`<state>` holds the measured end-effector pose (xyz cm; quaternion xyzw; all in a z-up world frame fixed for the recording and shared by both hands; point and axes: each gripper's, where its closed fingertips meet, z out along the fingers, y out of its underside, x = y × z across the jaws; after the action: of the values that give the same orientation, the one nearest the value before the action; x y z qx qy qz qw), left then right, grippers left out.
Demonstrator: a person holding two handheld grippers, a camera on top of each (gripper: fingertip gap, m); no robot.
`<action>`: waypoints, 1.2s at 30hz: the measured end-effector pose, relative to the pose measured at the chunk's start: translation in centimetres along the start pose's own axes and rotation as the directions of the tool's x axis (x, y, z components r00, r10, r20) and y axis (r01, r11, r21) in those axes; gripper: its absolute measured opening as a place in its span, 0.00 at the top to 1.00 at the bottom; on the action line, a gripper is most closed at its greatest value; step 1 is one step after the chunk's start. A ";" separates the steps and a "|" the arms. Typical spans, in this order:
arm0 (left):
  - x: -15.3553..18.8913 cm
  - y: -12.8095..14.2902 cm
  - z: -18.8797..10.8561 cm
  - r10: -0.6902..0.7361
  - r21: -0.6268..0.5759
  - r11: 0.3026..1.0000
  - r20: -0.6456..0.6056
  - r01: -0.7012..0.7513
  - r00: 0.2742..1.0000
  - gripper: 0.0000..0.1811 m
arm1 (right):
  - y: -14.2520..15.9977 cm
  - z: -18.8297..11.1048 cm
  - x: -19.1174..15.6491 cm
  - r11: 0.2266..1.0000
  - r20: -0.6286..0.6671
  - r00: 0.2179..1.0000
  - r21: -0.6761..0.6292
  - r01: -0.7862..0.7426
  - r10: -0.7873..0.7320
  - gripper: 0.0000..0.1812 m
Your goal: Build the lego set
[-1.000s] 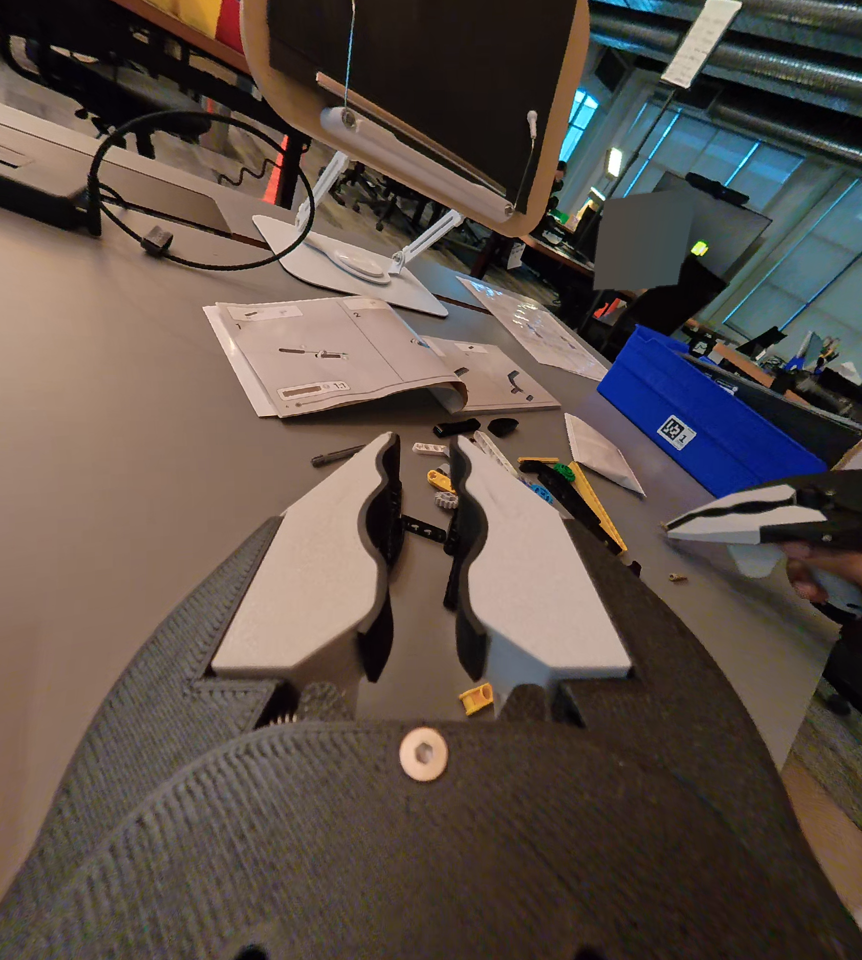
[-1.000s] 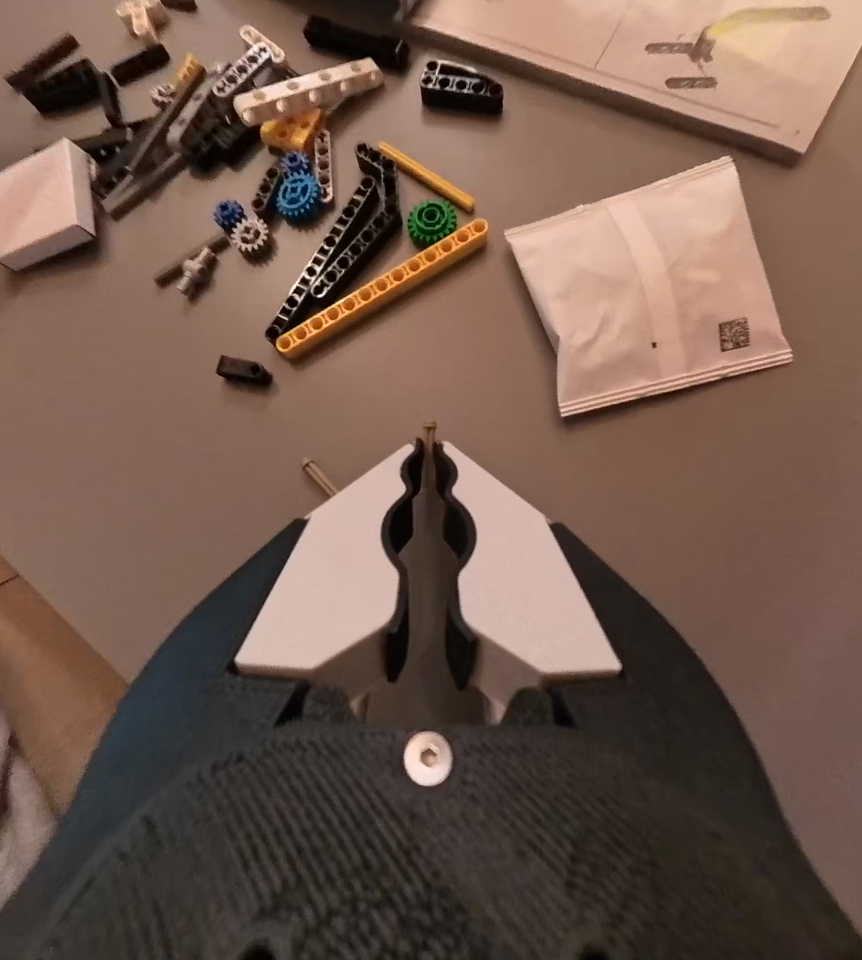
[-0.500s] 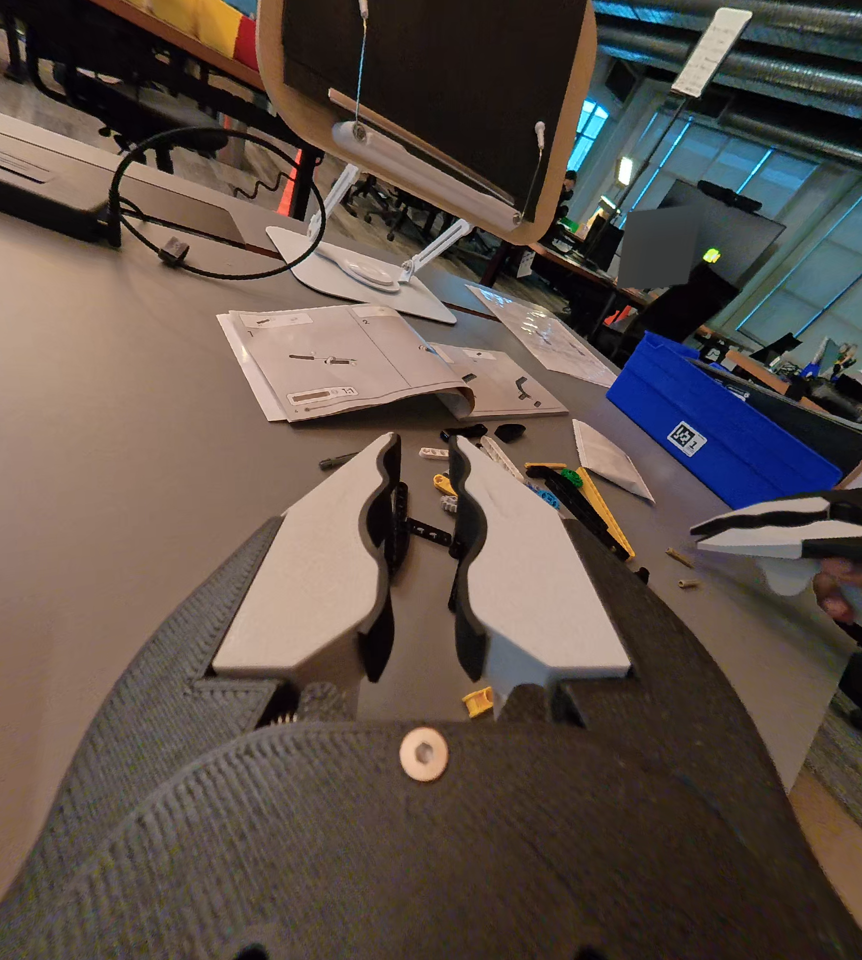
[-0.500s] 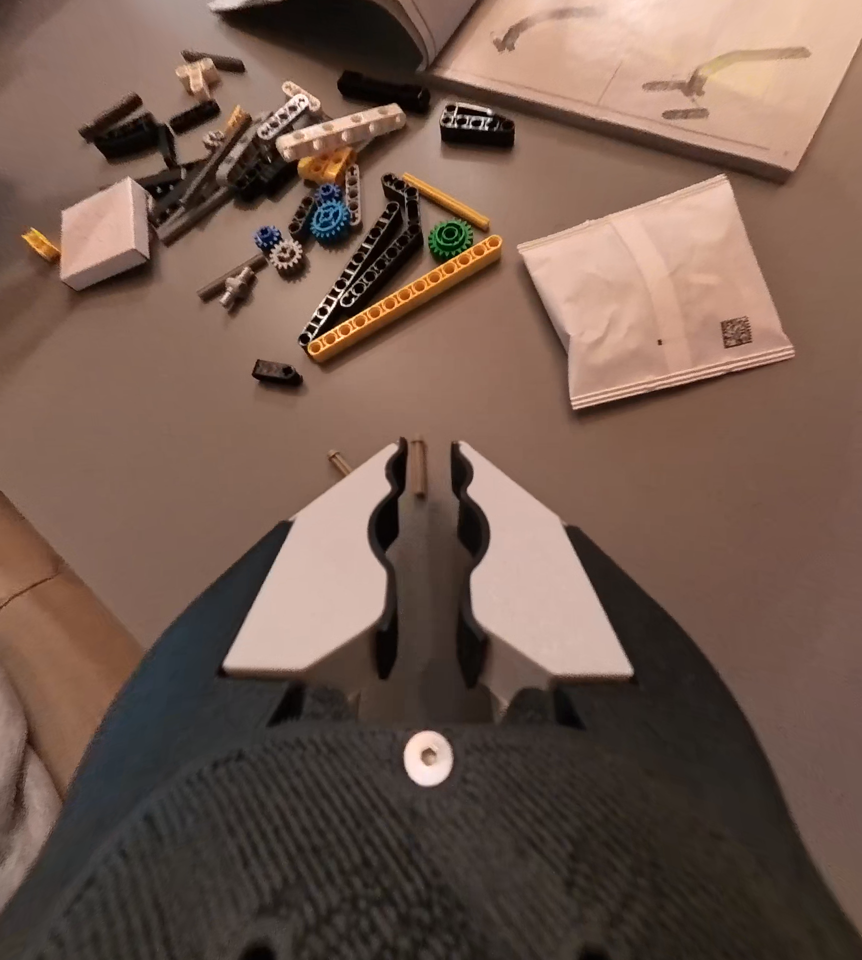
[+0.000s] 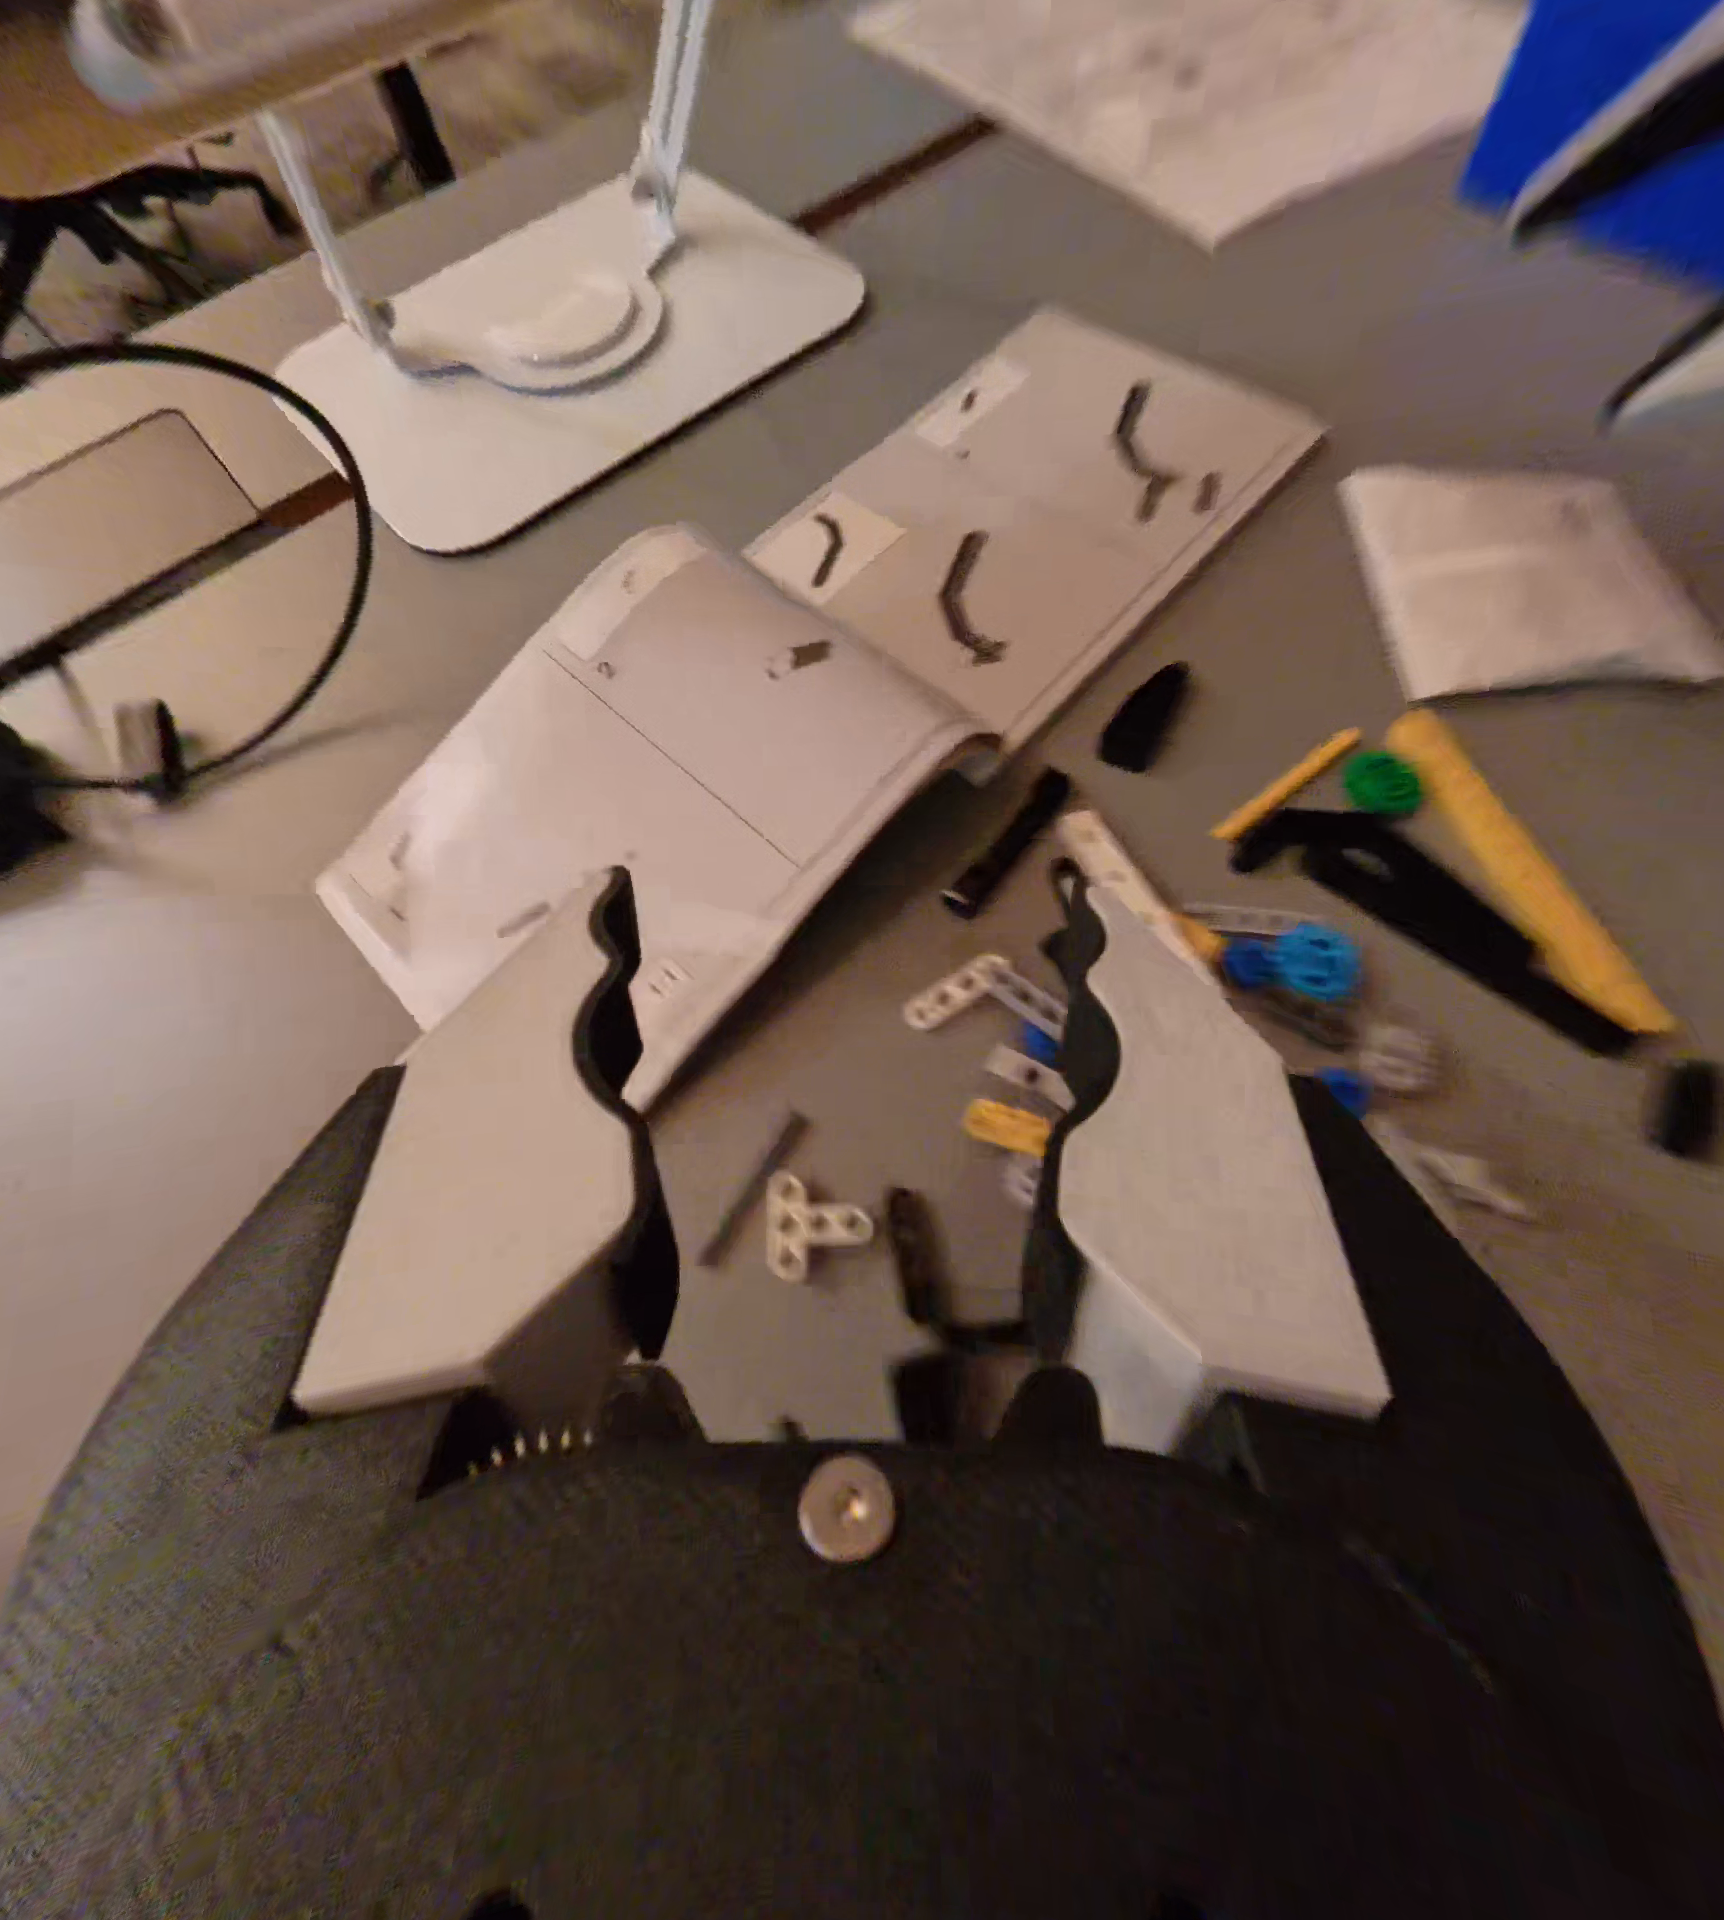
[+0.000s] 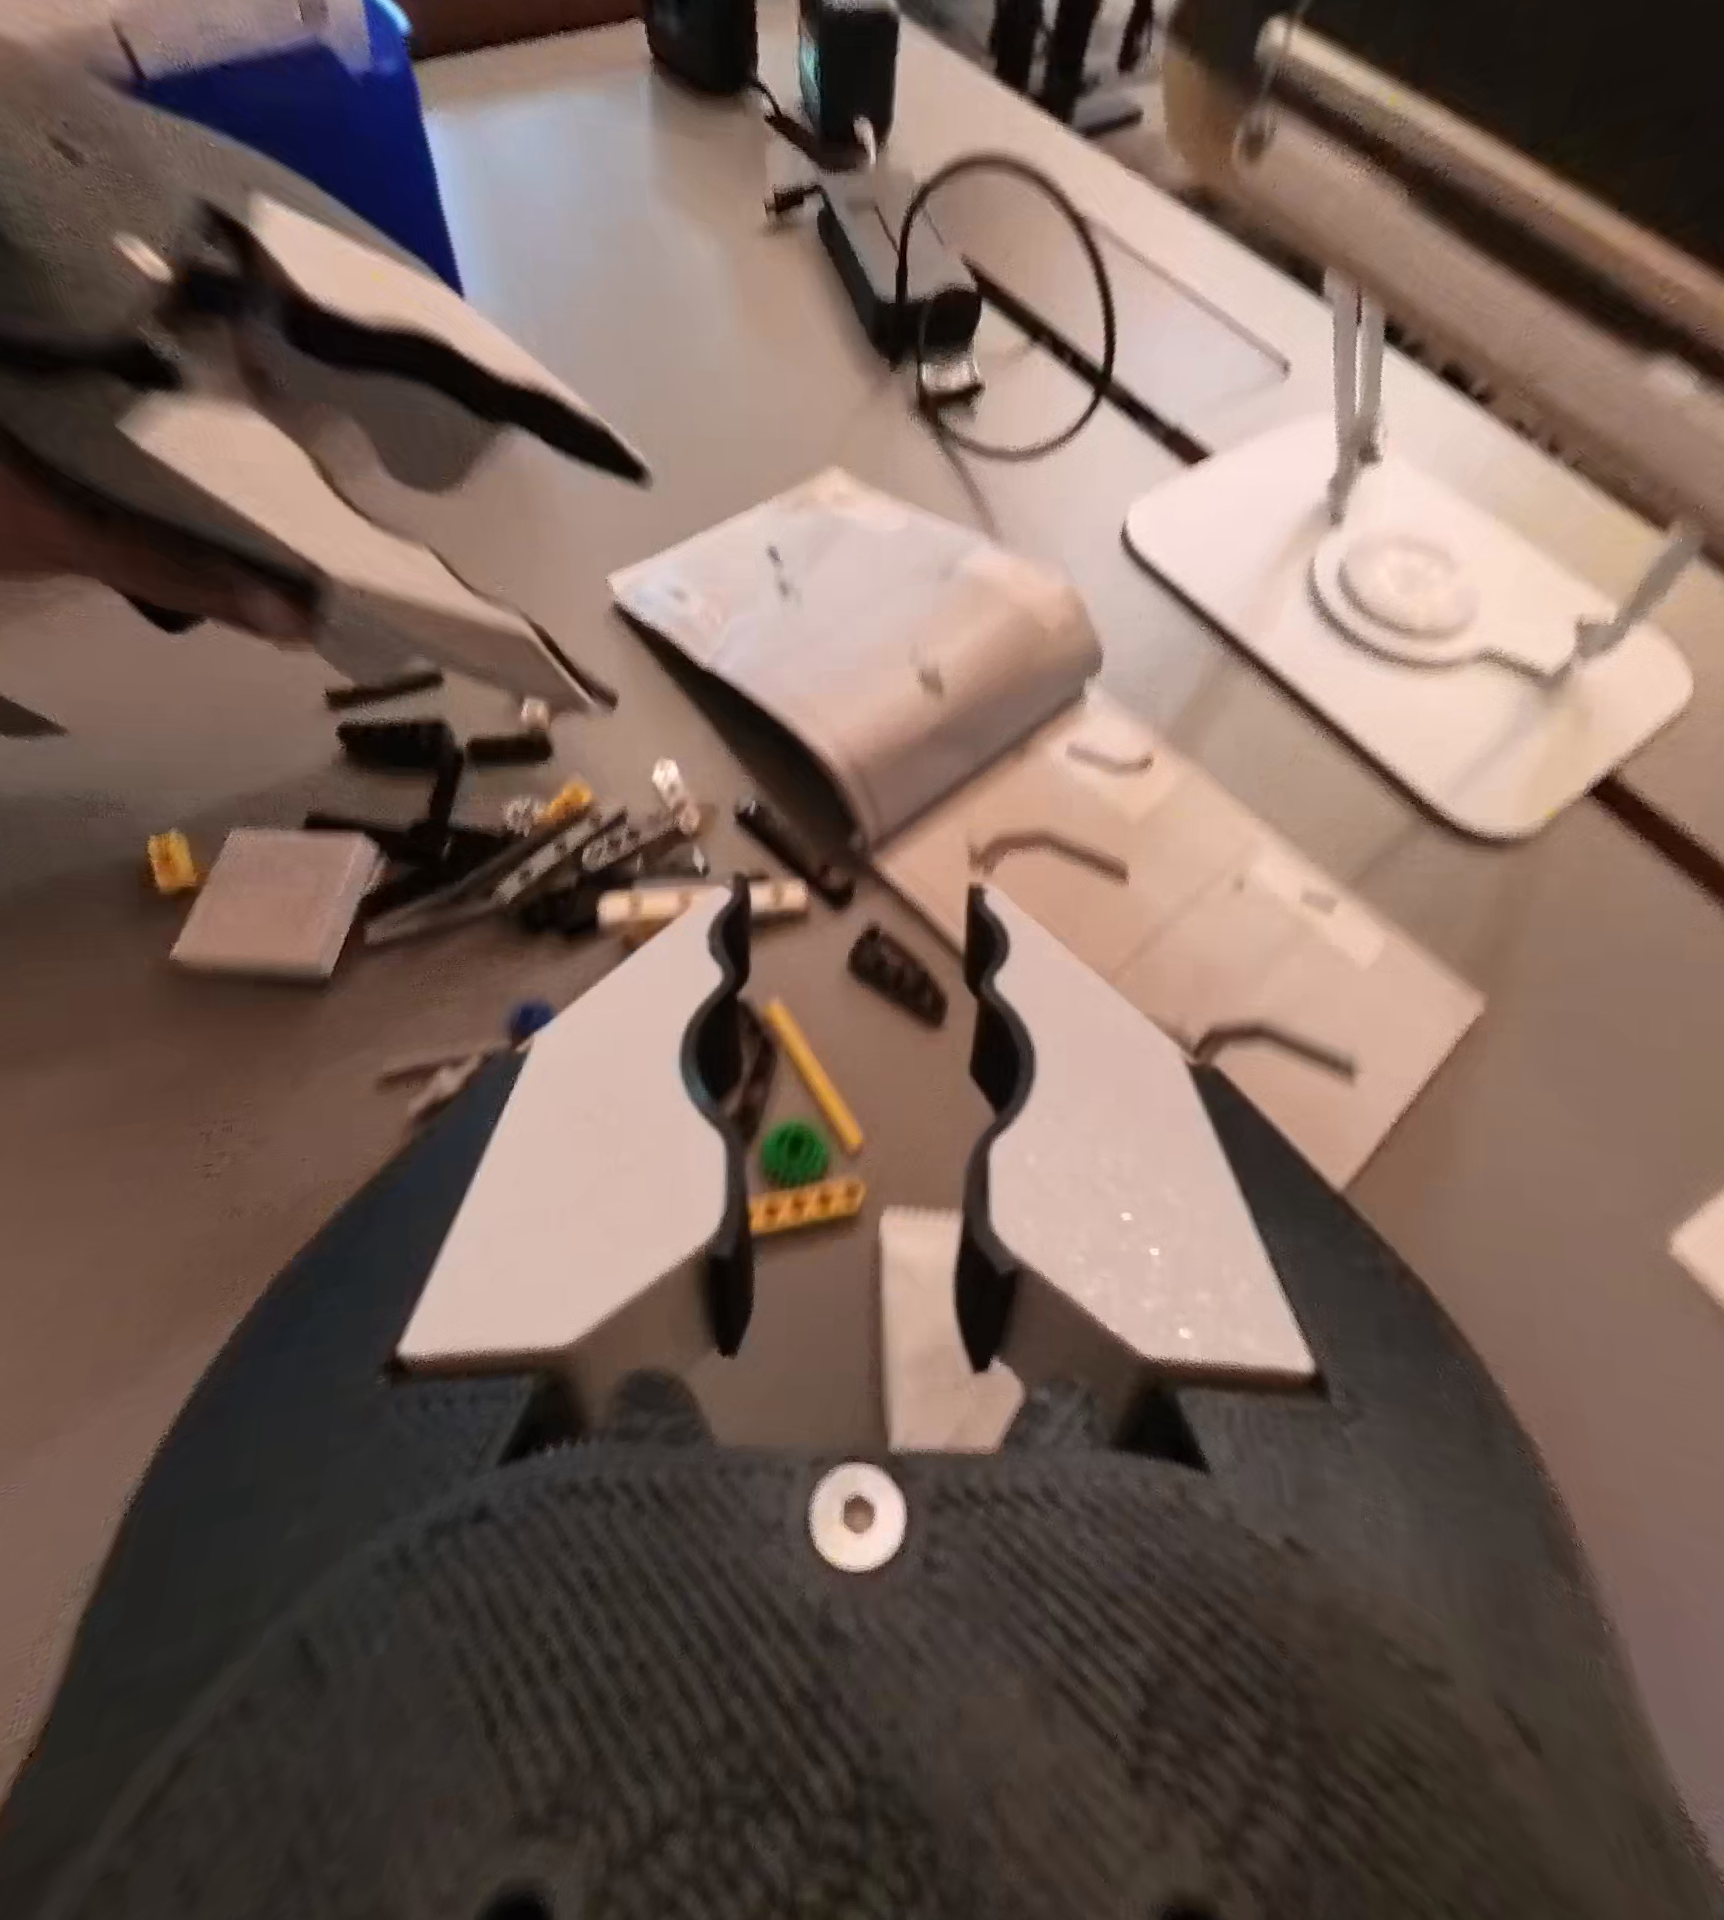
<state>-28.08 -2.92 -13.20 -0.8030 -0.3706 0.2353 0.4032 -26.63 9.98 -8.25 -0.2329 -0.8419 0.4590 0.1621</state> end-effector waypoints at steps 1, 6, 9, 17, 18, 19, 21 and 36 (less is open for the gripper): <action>-0.7 0.2 1.5 0.055 -0.049 0.997 0.022 -0.054 0.998 0.56 | -1.2 0.9 0.5 1.000 0.010 1.000 0.012 0.009 -0.010 0.78; -2.1 1.6 7.0 0.218 -0.211 0.954 0.001 -0.213 0.976 0.56 | -4.4 5.2 1.8 1.000 0.115 0.993 0.018 -0.005 0.003 0.78; -2.4 1.5 8.3 0.260 -0.222 0.941 -0.015 -0.257 0.965 0.70 | -4.1 7.6 3.1 0.999 0.124 0.992 -0.026 0.035 -0.031 0.78; -3.6 -2.5 7.9 0.253 -0.008 0.967 -0.015 -0.253 0.967 1.00 | -4.1 11.4 7.8 0.998 0.182 0.983 -0.067 -0.001 0.013 0.75; -3.6 -3.4 7.5 0.270 0.041 0.962 -0.010 -0.269 0.963 1.00 | -4.2 11.7 8.1 0.998 0.217 0.976 -0.065 0.003 0.011 0.73; -3.6 -4.5 6.8 0.294 0.100 0.951 0.007 -0.293 0.956 1.00 | -4.5 11.8 7.9 0.999 0.273 0.962 -0.042 0.022 -0.009 0.70; -3.2 -6.8 4.9 0.354 0.240 0.903 0.051 -0.355 0.934 1.00 | -6.4 10.5 6.1 0.990 0.423 0.899 0.121 0.068 -0.114 0.61; -0.5 -17.7 -9.4 0.210 0.736 0.635 0.124 -0.232 0.970 1.00 | -10.7 5.4 0.9 0.891 0.869 0.486 0.145 -0.430 0.094 0.72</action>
<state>-29.19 -0.64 6.70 -0.6033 -0.1460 0.4241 0.6594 -32.57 1.68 -1.97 -0.0774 -0.6727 0.6718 -0.3002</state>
